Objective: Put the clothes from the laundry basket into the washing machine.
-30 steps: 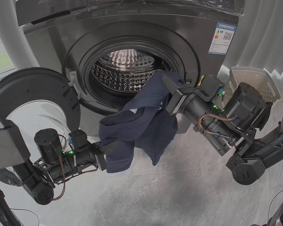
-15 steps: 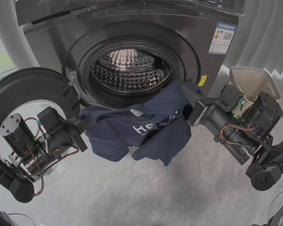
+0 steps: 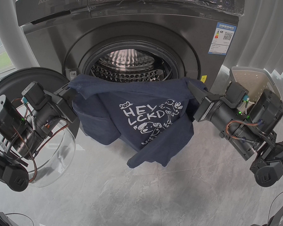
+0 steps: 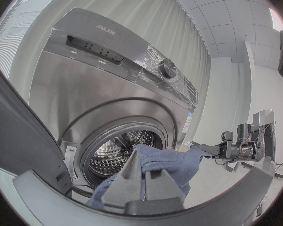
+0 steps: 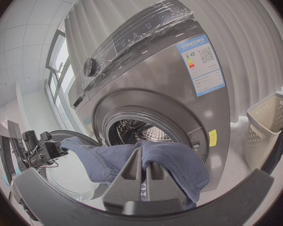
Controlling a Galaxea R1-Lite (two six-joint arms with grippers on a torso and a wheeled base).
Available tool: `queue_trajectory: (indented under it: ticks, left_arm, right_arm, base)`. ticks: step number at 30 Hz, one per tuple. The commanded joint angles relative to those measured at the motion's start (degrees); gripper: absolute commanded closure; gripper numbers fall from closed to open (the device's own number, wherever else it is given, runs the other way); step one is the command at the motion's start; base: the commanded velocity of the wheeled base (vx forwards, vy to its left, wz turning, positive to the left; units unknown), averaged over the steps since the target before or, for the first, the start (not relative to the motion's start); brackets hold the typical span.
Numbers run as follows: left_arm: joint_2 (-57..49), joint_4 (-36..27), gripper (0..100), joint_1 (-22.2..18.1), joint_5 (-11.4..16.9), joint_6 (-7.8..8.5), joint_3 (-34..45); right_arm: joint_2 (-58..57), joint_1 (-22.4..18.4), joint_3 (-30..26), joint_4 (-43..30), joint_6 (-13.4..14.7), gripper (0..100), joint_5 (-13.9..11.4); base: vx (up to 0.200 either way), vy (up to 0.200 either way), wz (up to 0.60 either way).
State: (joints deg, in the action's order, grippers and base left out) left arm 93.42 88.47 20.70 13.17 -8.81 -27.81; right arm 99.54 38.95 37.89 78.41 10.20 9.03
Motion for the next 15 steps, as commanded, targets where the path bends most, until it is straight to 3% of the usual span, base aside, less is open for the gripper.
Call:
queue_trajectory:
  ticks: [1,8,15]
  left_arm:
    - [-1.0,0.0,100,0.0,-0.1,-0.06,-0.8]
    - [-1.1,0.0,100,0.7,-0.1,-0.94,-0.9]
    - [-0.6,0.0,100,3.0,-0.2,-0.68,1.8]
  right_arm:
    - [-0.9,0.3,1.4,-0.1,0.0,100,-0.1]
    - [-1.1,1.0,4.8,-0.4,0.1,100,-0.8]
    - [3.1,-0.2,0.6,1.0,0.6,100,0.2]
  base:
    - [0.0,0.0,0.0]
    - [0.0,0.0,0.0]
    - [0.0,0.0,0.0]
